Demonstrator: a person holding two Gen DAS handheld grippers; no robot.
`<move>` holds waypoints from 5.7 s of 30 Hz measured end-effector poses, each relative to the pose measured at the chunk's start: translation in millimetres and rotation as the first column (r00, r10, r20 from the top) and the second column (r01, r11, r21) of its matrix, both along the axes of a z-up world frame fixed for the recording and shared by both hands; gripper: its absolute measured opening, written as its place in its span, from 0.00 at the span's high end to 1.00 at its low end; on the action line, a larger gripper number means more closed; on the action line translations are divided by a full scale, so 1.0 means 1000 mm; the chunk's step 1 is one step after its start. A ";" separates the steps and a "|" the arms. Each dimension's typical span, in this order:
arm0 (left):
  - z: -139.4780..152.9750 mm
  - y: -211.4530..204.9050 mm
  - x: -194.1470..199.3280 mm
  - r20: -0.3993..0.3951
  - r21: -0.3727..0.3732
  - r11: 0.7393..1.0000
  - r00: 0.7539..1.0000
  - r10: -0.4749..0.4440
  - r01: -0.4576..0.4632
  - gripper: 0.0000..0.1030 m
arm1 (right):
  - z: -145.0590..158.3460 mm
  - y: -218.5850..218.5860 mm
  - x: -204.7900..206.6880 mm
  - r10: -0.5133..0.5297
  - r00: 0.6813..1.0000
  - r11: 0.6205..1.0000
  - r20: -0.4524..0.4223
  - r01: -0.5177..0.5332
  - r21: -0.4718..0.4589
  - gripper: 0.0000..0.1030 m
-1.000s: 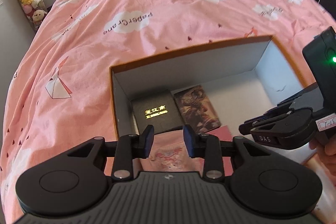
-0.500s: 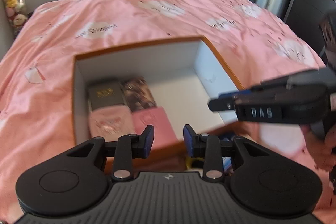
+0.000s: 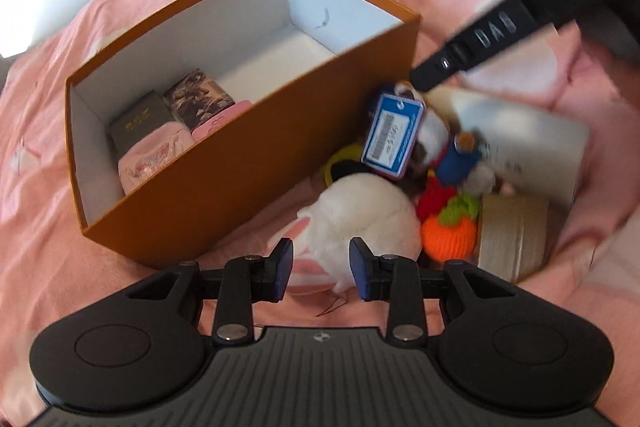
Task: Organize objects
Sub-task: 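Move both tools to the plush toy pile beside the orange box, then grasp the white panda plush with the left tool while the right tool grasps the tagged bear plush, then lift both plush toys with both tools over the orange box, then lower both plush toys into the orange box and open both tools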
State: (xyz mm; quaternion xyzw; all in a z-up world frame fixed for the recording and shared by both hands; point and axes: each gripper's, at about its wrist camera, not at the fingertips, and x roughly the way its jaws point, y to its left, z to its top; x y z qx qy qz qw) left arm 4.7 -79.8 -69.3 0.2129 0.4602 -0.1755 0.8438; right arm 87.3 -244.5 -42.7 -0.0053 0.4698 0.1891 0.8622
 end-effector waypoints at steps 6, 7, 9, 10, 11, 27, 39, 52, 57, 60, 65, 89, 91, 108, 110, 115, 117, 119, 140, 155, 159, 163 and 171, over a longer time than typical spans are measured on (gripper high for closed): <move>-0.020 -0.020 -0.012 0.051 0.216 0.962 0.982 -0.181 0.166 0.51 | -0.008 -0.005 0.003 -0.029 0.999 0.999 -0.038 0.028 -0.026 0.79; -0.022 -0.021 -0.013 0.051 0.233 0.955 0.979 -0.199 0.182 0.50 | -0.009 -0.005 0.003 -0.030 0.999 0.999 -0.042 0.028 -0.027 0.79; -0.024 -0.023 -0.012 0.049 0.254 0.945 0.973 -0.225 0.205 0.48 | -0.011 -0.005 0.003 -0.027 0.999 0.999 -0.047 0.025 -0.027 0.79; -0.025 -0.024 -0.012 0.049 0.266 0.939 0.970 -0.239 0.218 0.46 | -0.011 -0.005 0.003 -0.023 0.999 0.999 -0.048 0.022 -0.029 0.79; -0.027 -0.026 -0.012 0.047 0.281 0.930 0.964 -0.261 0.238 0.44 | -0.011 -0.004 0.003 -0.019 0.999 0.999 -0.050 0.018 -0.031 0.78; -0.066 -0.046 -0.013 -0.031 0.428 0.785 0.876 -0.482 0.448 0.25 | -0.015 -0.004 0.011 -0.022 0.996 0.999 -0.082 0.018 -0.040 0.70; -0.070 -0.028 0.015 -0.025 0.323 0.920 0.974 -0.227 0.223 0.38 | -0.020 0.002 0.009 0.041 0.993 0.998 -0.109 -0.046 -0.051 0.65; -0.036 0.037 0.047 -0.251 -0.118 0.941 0.927 0.280 -0.316 0.40 | -0.038 0.028 0.007 0.201 0.974 0.954 -0.109 -0.219 -0.203 0.55; -0.023 0.064 0.055 -0.352 -0.254 0.852 0.864 0.361 -0.459 0.42 | -0.048 0.037 0.010 0.241 0.964 0.934 -0.109 -0.261 -0.246 0.47; -0.015 0.058 0.056 -0.341 -0.270 0.840 0.863 0.374 -0.471 0.43 | -0.053 0.040 0.012 0.248 0.963 0.927 -0.109 -0.268 -0.262 0.45; -0.010 0.062 0.057 -0.351 -0.291 0.825 0.856 0.380 -0.485 0.43 | -0.058 0.037 0.016 0.239 0.964 0.933 -0.117 -0.261 -0.246 0.45; 0.020 0.071 0.040 -0.360 -0.388 0.765 0.848 0.388 -0.514 0.44 | 0.024 0.023 -0.022 0.341 0.939 0.930 0.050 -0.329 -0.163 0.56; 0.027 0.071 0.037 -0.358 -0.412 0.755 0.853 0.380 -0.510 0.44 | 0.035 0.021 -0.024 0.349 0.934 0.930 0.069 -0.337 -0.146 0.56; 0.092 0.071 0.048 -0.239 -0.579 0.681 0.892 0.384 -0.449 0.44 | 0.102 0.005 -0.015 0.280 0.931 0.957 0.236 -0.290 0.009 0.56; 0.098 0.072 0.056 -0.220 -0.588 0.681 0.897 0.383 -0.435 0.44 | 0.110 0.004 -0.011 0.268 0.928 0.959 0.260 -0.282 0.020 0.56; 0.105 0.085 0.085 -0.224 -0.633 0.639 0.893 0.389 -0.437 0.44 | 0.119 0.001 0.011 0.230 0.935 0.965 0.268 -0.254 0.060 0.56; 0.102 0.088 0.098 -0.241 -0.639 0.624 0.888 0.391 -0.449 0.44 | 0.115 -0.001 0.027 0.204 0.952 0.967 0.229 -0.232 0.104 0.56; 0.096 0.088 0.112 -0.266 -0.635 0.616 0.881 0.391 -0.465 0.44 | 0.107 -0.001 0.042 0.188 0.965 0.967 0.184 -0.215 0.137 0.56; -0.016 0.079 0.176 -0.563 -0.481 0.543 0.718 0.410 -0.688 0.45 | 0.003 0.035 0.130 0.217 0.969 0.973 -0.118 -0.224 -0.047 0.56; -0.033 0.080 0.174 -0.578 -0.468 0.530 0.699 0.422 -0.707 0.44 | -0.015 0.062 0.155 0.194 0.949 0.956 -0.248 -0.240 -0.167 0.56; -0.023 0.081 0.167 -0.523 -0.475 0.567 0.734 0.432 -0.673 0.44 | -0.016 0.065 0.154 0.177 0.950 0.958 -0.257 -0.226 -0.174 0.55; -0.011 0.083 0.158 -0.477 -0.503 0.597 0.777 0.411 -0.625 0.44 | -0.020 0.077 0.146 0.205 0.948 0.935 -0.244 -0.263 -0.236 0.52; -0.001 0.078 0.158 -0.415 -0.496 0.658 0.820 0.394 -0.567 0.68 | -0.018 0.074 0.143 0.240 0.943 0.926 -0.231 -0.294 -0.238 0.49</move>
